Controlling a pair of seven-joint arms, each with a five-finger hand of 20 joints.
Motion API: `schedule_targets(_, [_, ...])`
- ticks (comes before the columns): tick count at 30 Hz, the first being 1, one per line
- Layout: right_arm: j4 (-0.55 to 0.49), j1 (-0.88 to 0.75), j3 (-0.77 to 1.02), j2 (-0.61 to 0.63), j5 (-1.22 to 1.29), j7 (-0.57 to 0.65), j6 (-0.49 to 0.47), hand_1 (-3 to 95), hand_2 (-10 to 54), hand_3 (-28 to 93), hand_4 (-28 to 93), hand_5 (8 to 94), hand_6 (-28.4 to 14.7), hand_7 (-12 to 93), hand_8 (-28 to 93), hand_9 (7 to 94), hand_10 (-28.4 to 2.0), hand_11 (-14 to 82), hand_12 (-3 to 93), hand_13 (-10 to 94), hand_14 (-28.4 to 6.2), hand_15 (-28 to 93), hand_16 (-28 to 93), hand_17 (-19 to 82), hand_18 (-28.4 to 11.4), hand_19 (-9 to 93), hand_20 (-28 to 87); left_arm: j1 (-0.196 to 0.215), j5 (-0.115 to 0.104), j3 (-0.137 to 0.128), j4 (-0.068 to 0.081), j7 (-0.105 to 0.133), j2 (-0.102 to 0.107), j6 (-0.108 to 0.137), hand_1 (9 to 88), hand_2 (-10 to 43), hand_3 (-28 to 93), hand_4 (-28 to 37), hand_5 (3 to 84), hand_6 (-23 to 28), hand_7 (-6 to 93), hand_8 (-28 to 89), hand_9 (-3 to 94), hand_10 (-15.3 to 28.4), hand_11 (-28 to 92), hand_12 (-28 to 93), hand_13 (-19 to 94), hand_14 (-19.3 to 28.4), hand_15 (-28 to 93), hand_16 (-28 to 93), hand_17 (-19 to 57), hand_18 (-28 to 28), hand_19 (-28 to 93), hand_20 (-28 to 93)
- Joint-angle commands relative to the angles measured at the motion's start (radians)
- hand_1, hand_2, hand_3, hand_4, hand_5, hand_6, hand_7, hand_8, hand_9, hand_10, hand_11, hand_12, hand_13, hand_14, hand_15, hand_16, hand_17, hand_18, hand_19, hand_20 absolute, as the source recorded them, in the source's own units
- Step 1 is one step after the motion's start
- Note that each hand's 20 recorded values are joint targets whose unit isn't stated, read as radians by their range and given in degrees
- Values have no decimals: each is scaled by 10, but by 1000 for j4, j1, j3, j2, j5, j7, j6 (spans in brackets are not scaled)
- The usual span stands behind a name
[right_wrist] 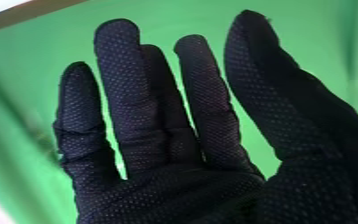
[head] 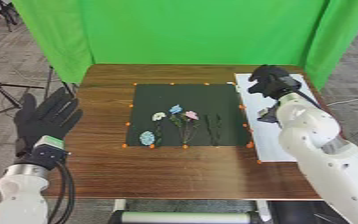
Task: Arrange flowers
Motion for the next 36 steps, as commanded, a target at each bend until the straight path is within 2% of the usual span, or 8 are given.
schedule_targets(1, [150,39,53,74,-38,133,-49,388,-95,812,-281,528,-31,213,-145,484,-153,121,147,362,-166,387,151,213,-206,635,284,65,-14,-33,-17,20,-9,1,274,137,678,-283,378,76,187,-96,283,137,243,121,154,126,384,-69,-65,130,332,130])
schedule_targets(4, [213,105,15,49,-34,135,-103,364,-95,816,-282,479,-42,193,-141,420,-167,96,140,291,-178,330,121,179,-205,582,257,69,-16,-37,-17,28,-8,-1,272,138,678,-283,378,76,184,-94,283,136,241,122,154,126,381,-68,-65,130,332,131])
schedule_targets(7, [262,168,-8,32,25,134,-148,360,-95,820,-282,441,-54,175,-133,361,-181,81,132,231,-186,292,101,143,-205,542,235,56,-56,-17,-11,61,6,11,250,151,667,-283,365,78,182,-93,282,137,241,124,155,128,382,-65,-66,131,332,131])
schedule_targets(10, [312,223,-40,22,43,121,-184,363,-95,829,-283,400,-58,160,-123,306,-181,66,131,180,-190,267,89,119,-200,494,211,62,-57,-11,-15,73,8,12,234,166,644,-283,347,80,182,-94,284,140,242,125,162,131,382,-65,-66,133,333,132])
schedule_targets(16, [357,294,-74,4,105,171,-316,372,-95,826,-283,358,-57,147,-120,282,-166,63,117,185,-180,250,75,122,-201,492,210,47,-48,-2,-11,72,13,2,224,164,655,-283,350,80,186,-93,286,141,242,127,168,133,381,-63,-66,135,335,132])
schedule_targets(31, [393,296,-77,-5,157,287,-404,371,-95,816,-283,344,-76,125,-111,262,-192,76,103,167,-198,284,53,121,-210,519,208,56,-46,-4,-21,69,2,32,240,152,675,-283,366,82,188,-93,289,141,249,128,168,132,386,-62,-66,135,338,132])
schedule_targets(35, [402,293,-71,-17,201,347,-448,372,-95,810,-283,357,-89,118,-107,289,-208,82,99,217,-204,299,47,139,-224,543,213,53,-40,-4,-22,61,1,32,242,152,675,-283,367,82,190,-94,290,141,251,127,168,133,391,-63,-66,135,338,131])
schedule_targets(36, [399,288,-78,-15,199,358,-441,377,-95,809,-283,361,-110,102,-103,299,-237,80,92,245,-218,302,44,157,-232,563,210,52,-37,-4,-23,59,-2,33,241,152,676,-283,368,83,190,-94,290,141,252,127,168,133,391,-64,-66,135,339,131])
